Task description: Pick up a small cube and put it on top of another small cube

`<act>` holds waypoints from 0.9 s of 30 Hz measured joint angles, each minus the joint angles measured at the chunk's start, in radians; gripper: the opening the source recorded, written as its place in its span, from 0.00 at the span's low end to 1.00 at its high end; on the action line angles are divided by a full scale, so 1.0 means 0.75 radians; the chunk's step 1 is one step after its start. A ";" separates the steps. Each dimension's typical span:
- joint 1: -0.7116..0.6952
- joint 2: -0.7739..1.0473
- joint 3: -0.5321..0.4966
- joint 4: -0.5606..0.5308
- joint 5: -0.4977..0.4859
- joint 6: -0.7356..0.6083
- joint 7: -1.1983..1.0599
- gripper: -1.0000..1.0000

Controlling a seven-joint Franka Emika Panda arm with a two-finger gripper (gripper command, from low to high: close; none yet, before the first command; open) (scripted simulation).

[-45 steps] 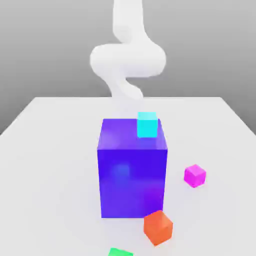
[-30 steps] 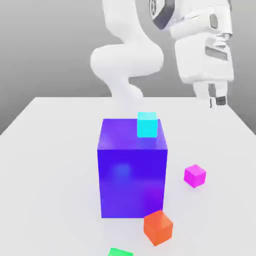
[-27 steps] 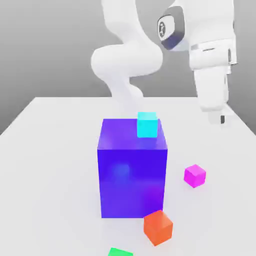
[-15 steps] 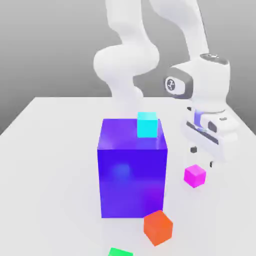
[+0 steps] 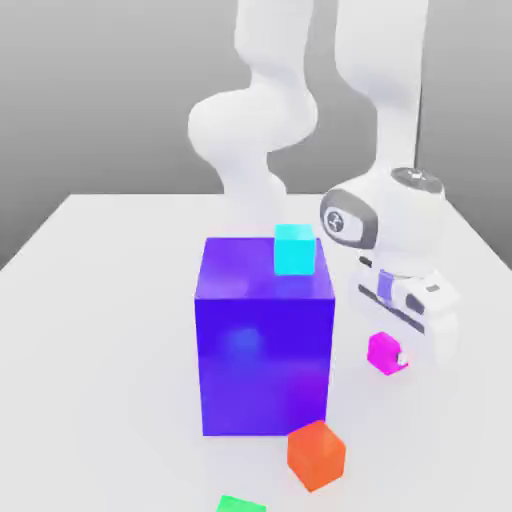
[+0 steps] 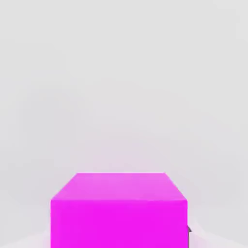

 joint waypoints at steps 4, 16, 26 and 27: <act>0.009 -0.161 -0.008 -0.029 -0.001 -0.132 0.002 0.00; -0.211 -0.269 -0.131 0.236 0.160 -0.517 0.157 0.00; -0.461 -0.030 -0.373 0.719 0.260 -0.777 0.504 0.00; -0.485 -0.006 -0.402 0.767 0.270 -0.803 0.539 0.00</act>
